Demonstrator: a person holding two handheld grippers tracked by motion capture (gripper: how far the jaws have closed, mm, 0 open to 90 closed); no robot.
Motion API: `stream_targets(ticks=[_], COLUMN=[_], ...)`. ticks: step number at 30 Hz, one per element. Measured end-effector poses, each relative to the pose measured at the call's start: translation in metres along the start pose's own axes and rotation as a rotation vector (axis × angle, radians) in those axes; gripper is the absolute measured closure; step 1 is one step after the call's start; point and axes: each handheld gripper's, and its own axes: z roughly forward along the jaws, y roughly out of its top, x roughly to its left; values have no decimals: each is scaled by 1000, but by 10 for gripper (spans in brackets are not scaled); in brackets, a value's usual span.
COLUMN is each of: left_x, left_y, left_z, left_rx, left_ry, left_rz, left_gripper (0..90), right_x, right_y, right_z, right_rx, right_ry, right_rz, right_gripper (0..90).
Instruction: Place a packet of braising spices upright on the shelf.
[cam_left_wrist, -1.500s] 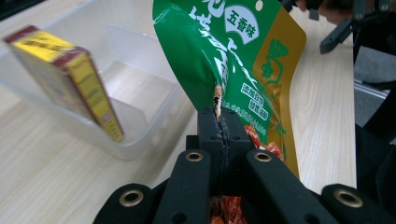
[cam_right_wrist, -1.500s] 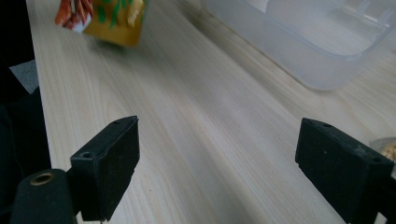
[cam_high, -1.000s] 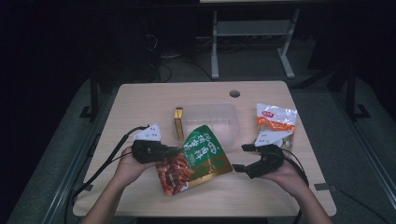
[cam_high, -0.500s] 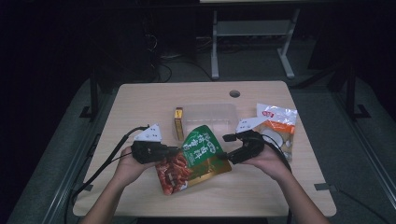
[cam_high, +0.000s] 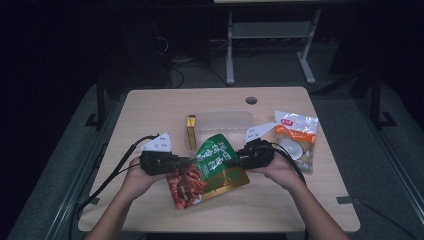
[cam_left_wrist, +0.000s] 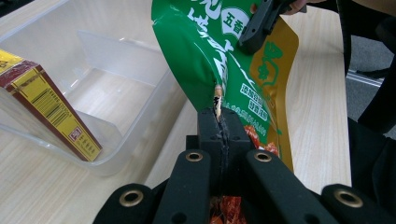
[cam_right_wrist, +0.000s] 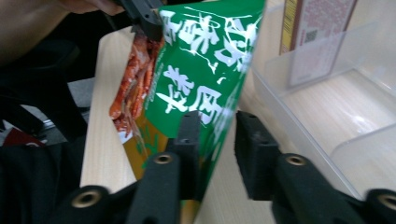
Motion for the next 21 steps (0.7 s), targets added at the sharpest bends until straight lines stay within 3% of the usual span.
stream_targets(ticks=[7,12,21], left_x=[-1,-1,-1], left_y=[0,0,0], left_z=[1,1,2], left_rx=[-5,-8,-7], left_ry=[-22,-30,-48], left_rz=[8,12,20], left_gripper=[896,896,892], right_x=[1,-2,-1], right_y=[0,0,0], right_z=[0,0,0], right_rx=[19,5,15], right_ry=[19,22,36], right_rz=[-13,8,17], right_gripper=[816,784,898])
